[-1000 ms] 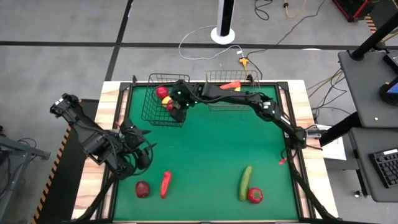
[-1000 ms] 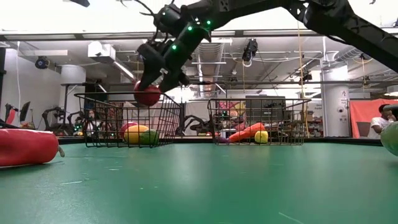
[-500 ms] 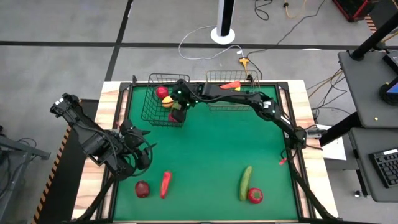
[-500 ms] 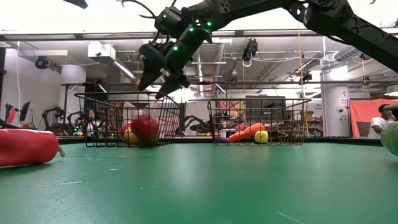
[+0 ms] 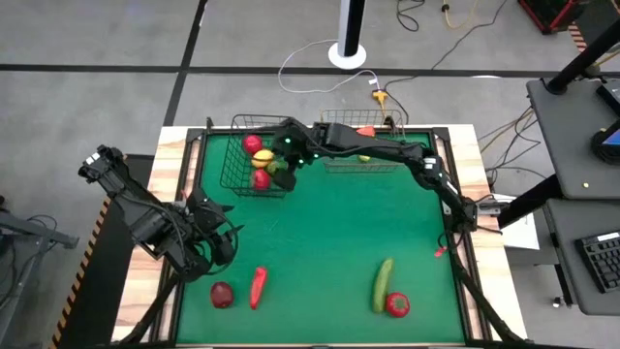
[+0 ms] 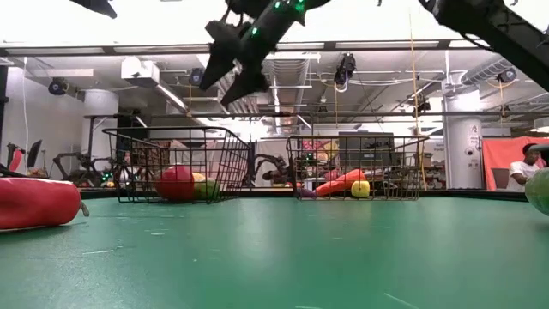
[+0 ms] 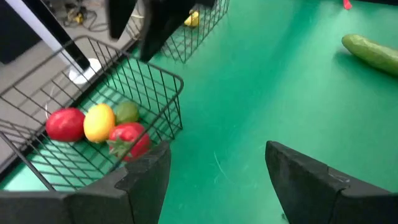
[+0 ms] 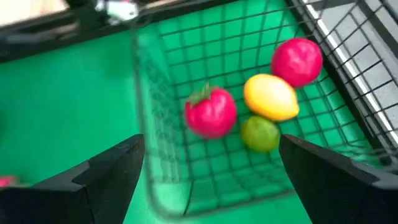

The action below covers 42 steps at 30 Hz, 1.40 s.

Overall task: Sort produce into baskets
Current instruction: Put the chilli pepper into the gold wire basket

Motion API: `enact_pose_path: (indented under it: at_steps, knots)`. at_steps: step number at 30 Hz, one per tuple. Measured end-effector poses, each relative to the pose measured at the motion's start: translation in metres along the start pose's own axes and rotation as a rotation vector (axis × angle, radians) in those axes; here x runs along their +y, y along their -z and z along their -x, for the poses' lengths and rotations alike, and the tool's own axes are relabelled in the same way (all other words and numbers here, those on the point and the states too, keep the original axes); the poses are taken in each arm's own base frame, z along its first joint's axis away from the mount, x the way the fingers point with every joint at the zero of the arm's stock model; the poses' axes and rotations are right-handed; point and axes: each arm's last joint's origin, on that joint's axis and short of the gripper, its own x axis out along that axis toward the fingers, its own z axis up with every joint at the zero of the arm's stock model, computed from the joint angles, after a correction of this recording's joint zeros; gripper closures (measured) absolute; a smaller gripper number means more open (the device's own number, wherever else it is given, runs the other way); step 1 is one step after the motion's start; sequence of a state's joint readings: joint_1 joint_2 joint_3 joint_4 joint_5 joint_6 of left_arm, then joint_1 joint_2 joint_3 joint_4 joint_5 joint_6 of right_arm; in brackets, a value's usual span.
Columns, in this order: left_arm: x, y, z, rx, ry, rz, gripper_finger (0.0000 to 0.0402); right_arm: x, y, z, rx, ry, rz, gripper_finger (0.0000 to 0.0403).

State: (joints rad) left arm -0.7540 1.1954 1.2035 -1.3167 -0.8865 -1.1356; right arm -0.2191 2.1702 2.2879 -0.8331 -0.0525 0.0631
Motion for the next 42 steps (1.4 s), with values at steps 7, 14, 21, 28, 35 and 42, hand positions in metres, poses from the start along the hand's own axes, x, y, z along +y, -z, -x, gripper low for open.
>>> enact_pose_path:
  at_steps: [7, 14, 21, 28, 35, 42]
  knots:
    - [-0.005, 0.006, -0.005, 0.047, 0.003, 0.036, 0.0158, 0.041, 0.01, 0.051, 0.13, -0.042, 0.092, 0.0039]
    - [-0.021, 0.016, -0.015, 0.154, 0.002, 0.057, 0.0158, 0.082, 0.033, 0.094, 0.202, -0.011, 0.157, 0.0039]
    - [-0.046, 0.028, -0.028, 0.313, 0.026, 0.145, 0.0158, 0.106, 0.067, 0.127, 0.214, 0.007, 0.14, 0.0039]
    - [-0.078, 0.029, -0.05, 0.442, 0.009, 0.33, 0.0158, 0.11, 0.088, 0.138, 0.143, 0.019, 0.122, 0.0039]
    - [-0.105, 0.029, -0.076, 0.532, -0.048, 0.307, 0.0147, 0.107, 0.097, 0.138, 0.132, 0.016, 0.121, 0.0039]
    - [-0.12, 0.043, -0.1, 0.631, -0.118, 0.287, 0.0119, 0.107, 0.099, 0.135, 0.144, 0.008, 0.139, 0.0039]
